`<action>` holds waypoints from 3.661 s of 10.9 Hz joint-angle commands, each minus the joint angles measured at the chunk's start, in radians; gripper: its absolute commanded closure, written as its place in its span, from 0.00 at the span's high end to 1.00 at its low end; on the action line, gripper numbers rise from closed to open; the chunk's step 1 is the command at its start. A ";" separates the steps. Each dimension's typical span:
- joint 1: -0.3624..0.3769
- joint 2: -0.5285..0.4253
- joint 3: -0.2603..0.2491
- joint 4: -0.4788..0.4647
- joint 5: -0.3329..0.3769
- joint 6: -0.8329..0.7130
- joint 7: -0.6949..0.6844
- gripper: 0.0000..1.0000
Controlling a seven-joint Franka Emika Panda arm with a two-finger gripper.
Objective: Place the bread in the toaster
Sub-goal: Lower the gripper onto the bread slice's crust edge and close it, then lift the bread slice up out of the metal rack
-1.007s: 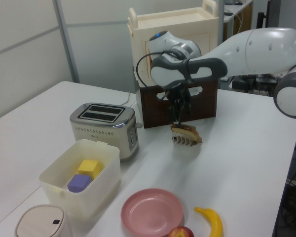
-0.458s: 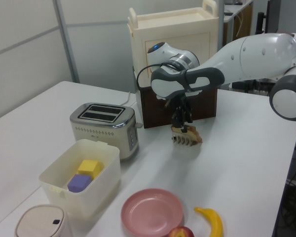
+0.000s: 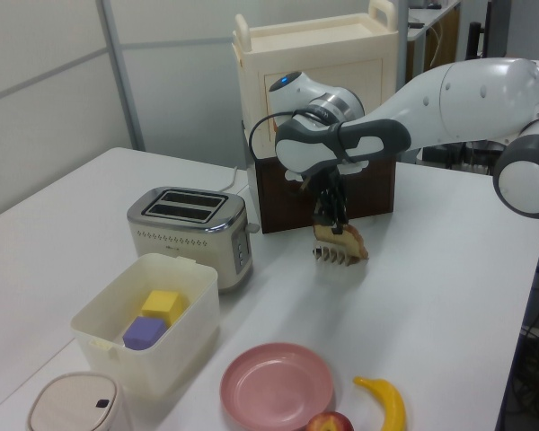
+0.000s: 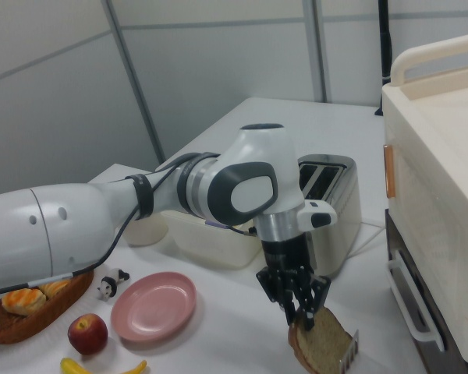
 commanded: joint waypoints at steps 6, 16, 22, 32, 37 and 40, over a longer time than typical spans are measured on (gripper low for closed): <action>0.009 -0.064 -0.007 -0.026 -0.072 -0.005 -0.020 0.21; 0.016 -0.041 0.005 -0.037 -0.042 0.004 -0.009 1.00; 0.021 0.004 0.007 -0.040 -0.049 0.055 0.029 0.61; 0.018 -0.059 0.004 0.007 -0.057 0.040 -0.003 0.00; 0.015 -0.088 0.005 0.084 -0.020 0.059 0.013 0.00; 0.012 -0.094 0.002 0.104 0.182 0.224 0.017 0.00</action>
